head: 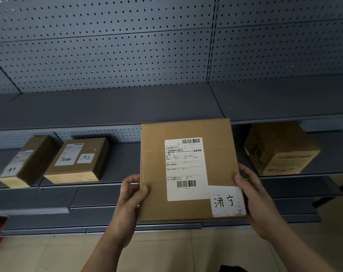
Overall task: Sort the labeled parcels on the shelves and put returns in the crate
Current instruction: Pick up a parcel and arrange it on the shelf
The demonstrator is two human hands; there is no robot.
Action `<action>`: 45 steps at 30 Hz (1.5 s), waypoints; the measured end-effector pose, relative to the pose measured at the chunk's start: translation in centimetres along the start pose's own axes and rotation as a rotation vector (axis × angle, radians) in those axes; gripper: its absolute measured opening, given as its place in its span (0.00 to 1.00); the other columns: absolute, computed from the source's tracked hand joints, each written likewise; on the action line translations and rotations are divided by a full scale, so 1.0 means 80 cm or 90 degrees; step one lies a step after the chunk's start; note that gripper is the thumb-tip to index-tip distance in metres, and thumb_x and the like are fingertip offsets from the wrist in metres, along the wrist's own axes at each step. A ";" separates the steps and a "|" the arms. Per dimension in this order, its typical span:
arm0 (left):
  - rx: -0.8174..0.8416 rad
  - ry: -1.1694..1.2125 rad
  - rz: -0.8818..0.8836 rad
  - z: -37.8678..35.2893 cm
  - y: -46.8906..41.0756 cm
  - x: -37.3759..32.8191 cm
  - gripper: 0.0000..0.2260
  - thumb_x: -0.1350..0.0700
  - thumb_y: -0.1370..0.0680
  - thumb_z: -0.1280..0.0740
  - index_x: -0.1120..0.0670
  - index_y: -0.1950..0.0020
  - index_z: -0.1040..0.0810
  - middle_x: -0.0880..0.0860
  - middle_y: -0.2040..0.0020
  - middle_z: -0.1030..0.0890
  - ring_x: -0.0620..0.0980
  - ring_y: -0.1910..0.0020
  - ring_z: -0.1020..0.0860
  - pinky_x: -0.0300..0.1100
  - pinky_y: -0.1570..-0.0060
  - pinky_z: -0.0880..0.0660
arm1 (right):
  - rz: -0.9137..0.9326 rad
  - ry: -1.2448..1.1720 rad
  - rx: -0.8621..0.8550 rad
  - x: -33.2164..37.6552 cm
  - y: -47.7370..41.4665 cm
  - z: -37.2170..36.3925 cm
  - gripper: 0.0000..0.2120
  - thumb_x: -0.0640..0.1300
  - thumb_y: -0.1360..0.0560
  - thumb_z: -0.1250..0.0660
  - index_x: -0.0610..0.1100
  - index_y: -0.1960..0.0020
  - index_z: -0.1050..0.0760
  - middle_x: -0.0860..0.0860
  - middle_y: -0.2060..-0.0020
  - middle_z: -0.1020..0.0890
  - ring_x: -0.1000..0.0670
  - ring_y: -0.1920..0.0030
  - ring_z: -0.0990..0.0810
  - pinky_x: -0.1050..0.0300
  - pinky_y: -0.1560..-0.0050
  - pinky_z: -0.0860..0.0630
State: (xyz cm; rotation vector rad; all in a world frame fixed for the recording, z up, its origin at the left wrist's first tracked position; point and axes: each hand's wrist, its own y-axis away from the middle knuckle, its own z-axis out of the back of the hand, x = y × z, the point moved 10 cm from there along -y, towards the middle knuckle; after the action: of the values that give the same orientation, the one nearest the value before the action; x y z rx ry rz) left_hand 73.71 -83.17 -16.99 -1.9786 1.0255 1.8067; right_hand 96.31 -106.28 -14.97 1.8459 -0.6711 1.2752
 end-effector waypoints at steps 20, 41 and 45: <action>-0.061 0.022 0.098 0.041 -0.027 0.089 0.17 0.47 0.28 0.29 0.45 0.40 0.24 0.55 0.40 0.18 0.56 0.44 0.19 0.54 0.52 0.24 | -0.118 0.025 -0.039 -0.101 -0.052 0.004 0.13 0.49 0.21 0.33 0.62 0.38 0.25 0.47 0.43 0.15 0.47 0.49 0.13 0.46 0.51 0.18; -0.141 -0.098 0.171 0.114 -0.340 0.180 0.19 0.47 0.19 0.31 0.50 0.28 0.26 0.52 0.40 0.16 0.56 0.41 0.18 0.55 0.39 0.21 | -0.134 0.260 0.051 -0.230 -0.365 -0.112 0.19 0.60 0.18 0.38 0.54 0.31 0.25 0.55 0.44 0.15 0.50 0.41 0.17 0.51 0.44 0.21; -0.109 -0.139 0.185 0.107 -0.362 0.190 0.20 0.48 0.18 0.33 0.50 0.27 0.27 0.52 0.39 0.17 0.55 0.42 0.18 0.56 0.35 0.23 | -0.112 0.301 0.058 -0.238 -0.385 -0.116 0.11 0.55 0.16 0.40 0.60 0.35 0.25 0.57 0.45 0.16 0.51 0.42 0.18 0.47 0.42 0.21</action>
State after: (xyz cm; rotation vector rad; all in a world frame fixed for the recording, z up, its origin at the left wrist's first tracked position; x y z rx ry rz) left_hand 85.72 -61.95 -40.42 -1.7401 1.1697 2.2769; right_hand 108.52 -81.54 -40.23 1.5476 -0.1944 1.5664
